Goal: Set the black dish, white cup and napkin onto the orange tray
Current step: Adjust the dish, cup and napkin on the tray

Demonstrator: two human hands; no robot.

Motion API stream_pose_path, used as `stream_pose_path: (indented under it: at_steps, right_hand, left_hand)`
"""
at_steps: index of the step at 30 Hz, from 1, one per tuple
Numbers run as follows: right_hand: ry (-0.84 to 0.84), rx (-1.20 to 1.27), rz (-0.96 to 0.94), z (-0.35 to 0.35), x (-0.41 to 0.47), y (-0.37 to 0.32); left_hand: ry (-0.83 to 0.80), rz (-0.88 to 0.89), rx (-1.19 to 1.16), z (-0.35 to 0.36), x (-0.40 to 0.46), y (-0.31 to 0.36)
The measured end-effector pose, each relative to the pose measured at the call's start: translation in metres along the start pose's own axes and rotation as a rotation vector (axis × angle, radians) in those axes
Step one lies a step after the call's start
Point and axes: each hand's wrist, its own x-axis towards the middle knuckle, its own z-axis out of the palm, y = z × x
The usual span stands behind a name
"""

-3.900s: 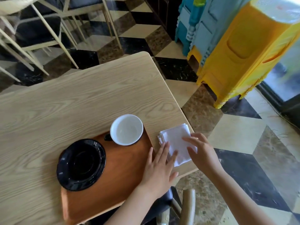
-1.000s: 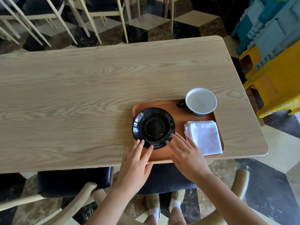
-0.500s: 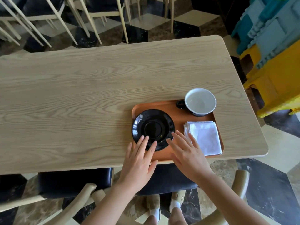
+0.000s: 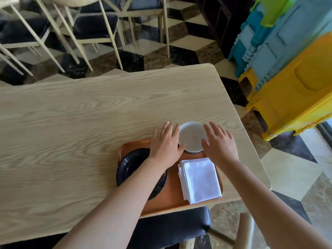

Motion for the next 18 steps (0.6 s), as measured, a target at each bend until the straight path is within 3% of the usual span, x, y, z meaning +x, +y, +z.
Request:
stream_pose_path:
  at_steps: [2, 9, 18]
  right_hand:
    - [-0.038, 0.098, 0.041, 0.001, 0.000, 0.002]
    - [-0.049, 0.497, 0.155, 0.002, 0.003, 0.004]
    - [-0.064, 0.629, 0.221, 0.008, 0.000, -0.006]
  left_hand:
    - [0.000, -0.032, -0.066, 0.002, 0.003, 0.002]
    - [-0.055, -0.254, -0.645, -0.003, 0.005, 0.000]
    - [-0.055, -0.305, -0.819, -0.007, -0.010, -0.019]
